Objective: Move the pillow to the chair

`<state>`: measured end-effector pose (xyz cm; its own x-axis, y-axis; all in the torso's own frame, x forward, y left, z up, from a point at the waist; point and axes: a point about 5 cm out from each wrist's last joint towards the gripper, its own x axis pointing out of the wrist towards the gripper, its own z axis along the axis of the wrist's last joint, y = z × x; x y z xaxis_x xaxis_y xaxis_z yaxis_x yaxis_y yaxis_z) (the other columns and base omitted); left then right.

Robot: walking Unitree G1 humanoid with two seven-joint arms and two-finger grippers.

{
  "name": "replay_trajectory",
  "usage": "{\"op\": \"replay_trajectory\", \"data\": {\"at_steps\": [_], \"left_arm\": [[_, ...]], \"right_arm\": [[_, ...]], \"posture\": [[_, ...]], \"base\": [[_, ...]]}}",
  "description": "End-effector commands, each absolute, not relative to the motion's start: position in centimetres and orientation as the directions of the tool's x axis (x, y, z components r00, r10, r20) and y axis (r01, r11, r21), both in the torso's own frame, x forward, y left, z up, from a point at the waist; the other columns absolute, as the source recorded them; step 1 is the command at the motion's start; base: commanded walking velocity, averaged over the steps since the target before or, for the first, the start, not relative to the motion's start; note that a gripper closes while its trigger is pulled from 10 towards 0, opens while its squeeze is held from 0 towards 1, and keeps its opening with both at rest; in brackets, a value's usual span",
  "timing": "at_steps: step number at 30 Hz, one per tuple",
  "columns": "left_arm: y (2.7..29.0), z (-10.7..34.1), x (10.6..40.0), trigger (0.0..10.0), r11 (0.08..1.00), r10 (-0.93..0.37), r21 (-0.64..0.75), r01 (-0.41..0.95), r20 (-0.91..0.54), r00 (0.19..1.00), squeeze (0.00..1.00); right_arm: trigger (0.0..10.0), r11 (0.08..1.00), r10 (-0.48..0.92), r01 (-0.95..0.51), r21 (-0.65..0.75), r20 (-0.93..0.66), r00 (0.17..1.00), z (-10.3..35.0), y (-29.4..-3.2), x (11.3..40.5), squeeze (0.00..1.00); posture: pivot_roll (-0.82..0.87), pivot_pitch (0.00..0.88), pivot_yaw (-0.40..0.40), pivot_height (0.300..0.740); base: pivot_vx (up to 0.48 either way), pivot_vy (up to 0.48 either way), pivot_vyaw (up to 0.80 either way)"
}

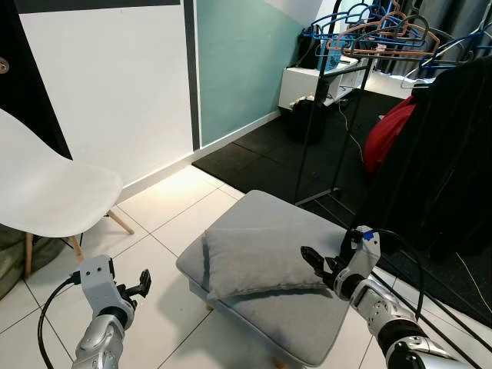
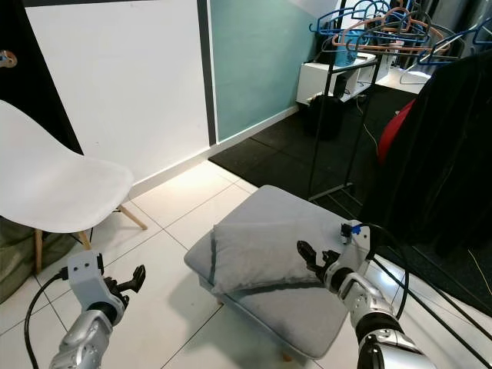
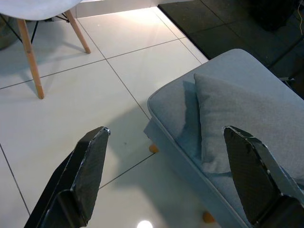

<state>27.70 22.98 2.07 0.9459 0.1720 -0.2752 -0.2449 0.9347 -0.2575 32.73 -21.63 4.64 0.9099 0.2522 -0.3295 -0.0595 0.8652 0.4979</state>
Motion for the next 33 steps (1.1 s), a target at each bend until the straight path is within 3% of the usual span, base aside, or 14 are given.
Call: {"op": "replay_trajectory", "data": {"at_steps": [1, 18, 33], "left_arm": [[22.76, 1.9, 27.73, 10.0, 0.937, 0.161, -0.257, -0.236, -0.28, 0.946, 0.0], [22.72, 1.81, 27.73, 10.0, 0.944, 0.155, -0.239, -0.227, -0.284, 0.946, 0.0], [22.57, 1.78, 27.62, 10.0, 0.941, 0.156, -0.251, -0.229, -0.278, 0.948, 0.0]], "right_arm": [[10.0, 0.869, 0.258, -0.076, 0.488, -0.319, 0.912, 4.87, -21.49, 32.91, 0.0], [10.0, 0.871, 0.267, -0.086, 0.483, -0.32, 0.909, 4.7, -21.35, 32.77, 0.0], [10.0, 0.877, 0.279, -0.095, 0.472, -0.338, 0.899, 4.59, -21.08, 32.78, 0.0]], "posture": [[-0.14, 0.0, -0.053, 0.74], [-0.15, 0.0, -0.034, 0.74], [-0.15, 0.0, -0.043, 0.74]], "base": [[0.0, 0.0, 0.0], [0.0, 0.0, 0.0], [0.275, 0.0, 0.0]]}}
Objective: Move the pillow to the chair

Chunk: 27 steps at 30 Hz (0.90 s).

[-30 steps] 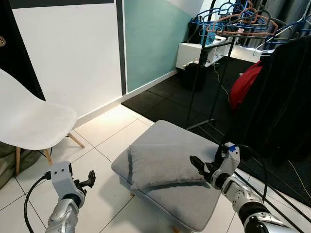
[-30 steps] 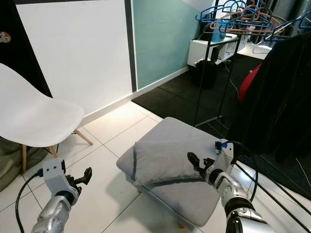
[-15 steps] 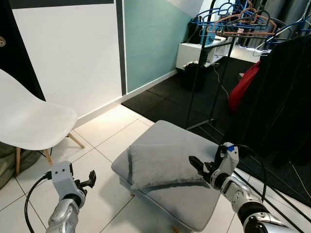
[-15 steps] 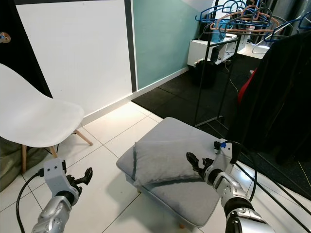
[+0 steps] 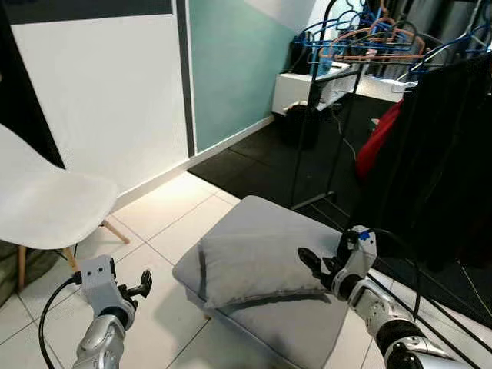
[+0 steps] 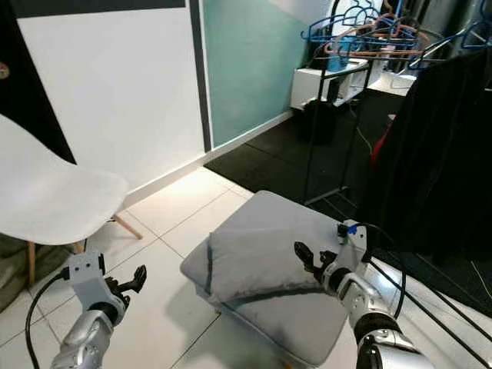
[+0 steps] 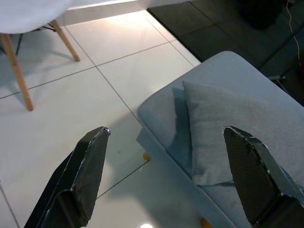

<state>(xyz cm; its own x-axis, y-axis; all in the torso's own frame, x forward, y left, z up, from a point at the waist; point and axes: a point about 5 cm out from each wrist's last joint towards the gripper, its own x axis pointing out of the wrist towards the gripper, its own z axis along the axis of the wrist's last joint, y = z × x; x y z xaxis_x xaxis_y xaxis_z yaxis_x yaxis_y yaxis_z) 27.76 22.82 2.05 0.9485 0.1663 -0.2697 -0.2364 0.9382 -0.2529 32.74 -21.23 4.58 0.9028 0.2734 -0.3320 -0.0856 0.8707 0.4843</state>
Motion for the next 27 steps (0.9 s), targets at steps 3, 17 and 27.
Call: {"op": "replay_trajectory", "data": {"at_steps": [3, 17, 27], "left_arm": [[22.5, 1.7, 27.6, 10.0, 0.94, 0.155, -0.254, -0.228, -0.278, 0.948, 0.0], [22.5, 1.9, 27.6, 10.0, 0.937, 0.156, -0.263, -0.228, -0.267, 0.951, 0.0], [22.6, 1.6, 27.2, 10.0, 0.939, 0.157, -0.253, -0.232, -0.282, 0.946, 0.0]], "right_arm": [[10.0, 0.878, 0.28, -0.096, 0.469, -0.341, 0.897, 4.6, -21.1, 32.8, 0.0], [10.0, 0.893, 0.243, -0.056, 0.447, -0.373, 0.895, 4.3, -21.4, 32.7, 0.0], [10.0, 0.903, 0.142, 0.095, 0.419, -0.5, 0.854, 3.1, -22.4, 31.9, 0.0]], "posture": [[-0.15, 0.0, -0.044, 0.74], [-0.15, 0.0, -0.043, 0.74], [-0.15, 0.0, -0.046, 0.72]], "base": [[0.307, 0.0, 0.0], [0.288, 0.0, 0.0], [0.0, 0.0, 0.0]]}}
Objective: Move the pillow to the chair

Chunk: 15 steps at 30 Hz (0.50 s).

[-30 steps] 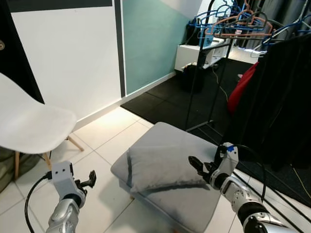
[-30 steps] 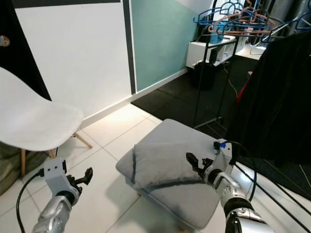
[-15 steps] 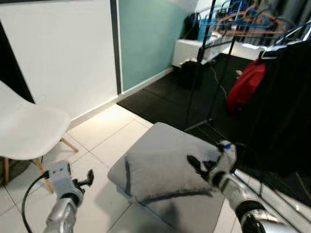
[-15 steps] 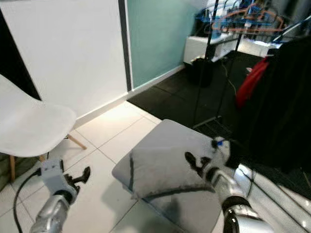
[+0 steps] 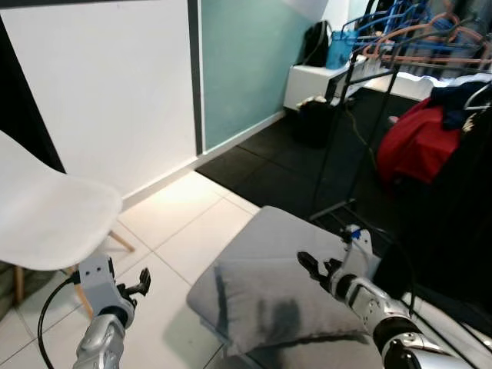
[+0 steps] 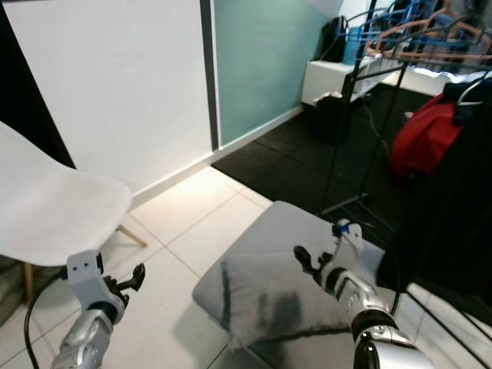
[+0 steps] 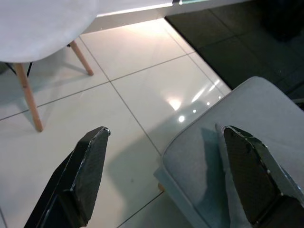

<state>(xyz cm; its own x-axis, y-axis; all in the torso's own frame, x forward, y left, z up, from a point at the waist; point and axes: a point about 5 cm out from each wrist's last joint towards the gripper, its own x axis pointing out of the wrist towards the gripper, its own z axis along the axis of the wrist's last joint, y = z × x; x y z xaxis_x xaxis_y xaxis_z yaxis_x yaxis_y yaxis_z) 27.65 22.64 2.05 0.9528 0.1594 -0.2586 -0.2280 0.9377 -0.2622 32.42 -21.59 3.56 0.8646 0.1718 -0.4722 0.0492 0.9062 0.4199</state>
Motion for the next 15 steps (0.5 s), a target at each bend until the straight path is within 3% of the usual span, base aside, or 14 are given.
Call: {"op": "replay_trajectory", "data": {"at_steps": [1, 8, 15], "left_arm": [[22.7, 1.5, 27.1, 10.0, 0.939, 0.16, -0.251, -0.234, -0.286, 0.945, 0.0], [22.7, 0.6, 26.0, 10.0, 0.945, 0.158, -0.227, -0.236, -0.317, 0.935, 0.0], [22.5, 0.5, 25.7, 10.0, 0.954, 0.146, -0.204, -0.22, -0.322, 0.935, 0.0]], "right_arm": [[10.0, 0.899, 0.134, 0.108, 0.425, -0.501, 0.855, 3.2, -22.5, 31.9, 0.0], [10.0, 0.881, 0.042, 0.218, 0.421, -0.528, 0.848, 3.6, -24.0, 32.1, 0.0], [10.0, 0.944, 0.057, 0.166, 0.284, -0.639, 0.768, 2.3, -23.1, 31.3, 0.0]], "posture": [[-0.15, 0.0, -0.046, 0.715], [-0.15, 0.0, -0.051, 0.68], [-0.14, 0.0, -0.05, 0.645]], "base": [[0.0, 0.0, 0.0], [0.0, 0.0, 0.0], [0.0, 0.0, 0.0]]}}
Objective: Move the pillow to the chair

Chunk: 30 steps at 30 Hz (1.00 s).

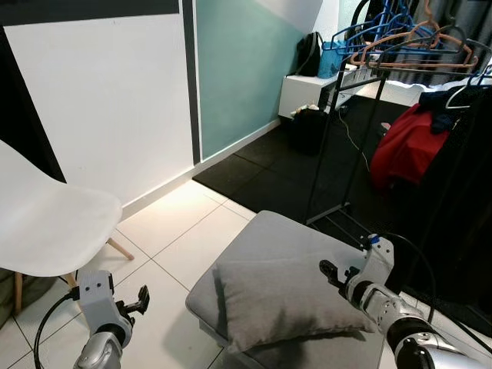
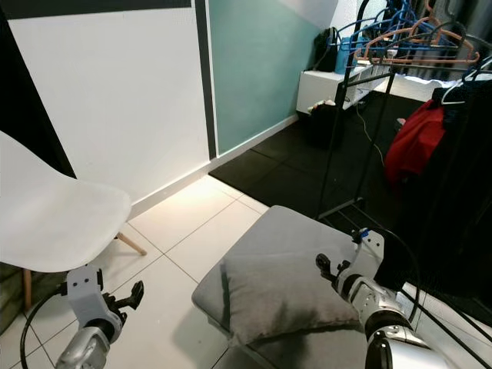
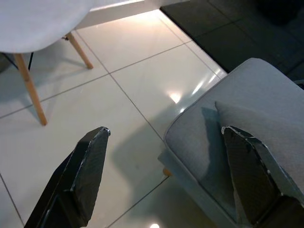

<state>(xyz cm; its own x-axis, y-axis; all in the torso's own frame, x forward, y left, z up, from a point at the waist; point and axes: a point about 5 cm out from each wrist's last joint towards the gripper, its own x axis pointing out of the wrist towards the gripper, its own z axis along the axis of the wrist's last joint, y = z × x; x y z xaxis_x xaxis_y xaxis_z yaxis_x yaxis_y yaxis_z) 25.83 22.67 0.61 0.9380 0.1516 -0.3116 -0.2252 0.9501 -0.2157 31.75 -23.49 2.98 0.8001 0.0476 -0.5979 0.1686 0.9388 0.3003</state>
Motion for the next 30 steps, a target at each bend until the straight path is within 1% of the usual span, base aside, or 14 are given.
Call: {"op": "replay_trajectory", "data": {"at_steps": [1, 10, 14, 16, 18, 19, 20, 22, 23, 25, 26, 27, 29, 30], "left_arm": [[22.5, 0.5, 25.7, 10.0, 0.953, 0.148, -0.205, -0.221, -0.321, 0.935, 0.0], [22.9, 1.2, 26.1, 10.0, 0.955, 0.157, -0.199, -0.222, -0.3, 0.941, 0.0], [22.8, 1.3, 26.1, 10.0, 0.955, 0.154, -0.2, -0.219, -0.298, 0.942, 0.0], [22.6, 1.3, 26.1, 10.0, 0.956, 0.149, -0.2, -0.214, -0.296, 0.944, 0.0], [22.6, 1.4, 26.1, 10.0, 0.957, 0.147, -0.2, -0.212, -0.295, 0.944, 0.0], [22.5, 1.4, 26.1, 10.0, 0.957, 0.146, -0.2, -0.21, -0.294, 0.945, 0.0], [22.5, 1.4, 26.1, 10.0, 0.957, 0.146, -0.2, -0.21, -0.294, 0.945, 0.0], [22.6, 1.4, 26.1, 10.0, 0.957, 0.145, -0.199, -0.209, -0.293, 0.945, 0.0], [22.6, 1.4, 26.1, 10.0, 0.957, 0.145, -0.199, -0.209, -0.293, 0.945, 0.0], [22.7, 1.5, 26.0, 10.0, 0.959, 0.144, -0.196, -0.206, -0.292, 0.945, 0.0], [22.7, 1.5, 26.0, 10.0, 0.959, 0.144, -0.196, -0.206, -0.292, 0.945, 0.0], [22.8, 1.6, 25.8, 10.0, 0.959, 0.144, -0.193, -0.205, -0.291, 0.946, 0.0], [22.9, 1.7, 25.8, 10.0, 0.96, 0.144, -0.192, -0.205, -0.29, 0.946, 0.0], [23.0, 1.7, 25.6, 10.0, 0.961, 0.143, -0.188, -0.203, -0.29, 0.946, 0.0]], "right_arm": [[10.0, 0.94, 0.066, 0.169, 0.297, -0.643, 0.763, 2.1, -22.9, 31.2, 0.0], [10.0, 0.918, 0.081, 0.216, 0.333, -0.691, 0.718, 1.4, -22.2, 30.7, 0.0], [10.0, 0.9, 0.075, 0.26, 0.35, -0.712, 0.698, 1.2, -22.4, 30.4, 0.0], [10.0, 0.871, 0.064, 0.316, 0.376, -0.725, 0.686, 1.1, -22.7, 30.2, 0.0], [10.0, 0.849, 0.067, 0.34, 0.405, -0.72, 0.691, 1.1, -22.7, 30.2, 0.0], [10.0, 0.821, 0.075, 0.358, 0.445, -0.705, 0.705, 1.3, -22.6, 30.4, 0.0], [10.0, 0.821, 0.075, 0.358, 0.445, -0.705, 0.705, 1.3, -22.6, 30.4, 0.0], [10.0, 0.773, 0.098, 0.368, 0.517, -0.669, 0.736, 1.8, -22.4, 30.9, 0.0], [10.0, 0.773, 0.098, 0.368, 0.517, -0.669, 0.736, 1.8, -22.4, 30.9, 0.0], [10.0, 0.717, 0.111, 0.394, 0.575, -0.652, 0.75, 1.9, -22.2, 31.0, 0.0], [10.0, 0.717, 0.111, 0.394, 0.575, -0.652, 0.75, 1.9, -22.2, 31.0, 0.0], [10.0, 0.681, 0.109, 0.415, 0.603, -0.644, 0.757, 1.8, -22.1, 31.0, 0.0], [10.0, 0.667, 0.107, 0.422, 0.614, -0.639, 0.762, 1.8, -22.0, 31.0, 0.0], [10.0, 0.628, 0.124, 0.404, 0.665, -0.598, 0.792, 2.2, -21.7, 31.4, 0.0]], "posture": [[-0.14, 0.0, -0.05, 0.64], [-0.14, 0.0, -0.051, 0.6], [-0.14, 0.006, -0.05, 0.58], [-0.14, 0.013, -0.051, 0.57], [-0.14, 0.015, -0.049, 0.565], [-0.14, 0.018, -0.047, 0.56], [-0.14, 0.018, -0.047, 0.56], [-0.13, 0.024, -0.045, 0.55], [-0.13, 0.024, -0.045, 0.55], [-0.12, 0.031, -0.041, 0.54], [-0.12, 0.031, -0.041, 0.54], [-0.11, 0.041, -0.034, 0.53], [-0.11, 0.041, -0.034, 0.525], [-0.11, 0.046, -0.029, 0.52]], "base": [[0.0, 0.0, 0.0], [0.0, 0.0, 0.0], [0.0, 0.0, 0.0], [0.0, 0.0, 0.0], [0.0, 0.0, 0.0], [0.0, 0.0, 0.0], [0.0, 0.0, 0.0], [0.0, 0.0, 0.0], [0.0, 0.0, 0.0], [0.0, 0.0, 0.0], [0.0, 0.0, 0.0], [0.0, 0.0, 0.0], [0.0, 0.0, 0.0], [0.0, 0.0, 0.0]]}}
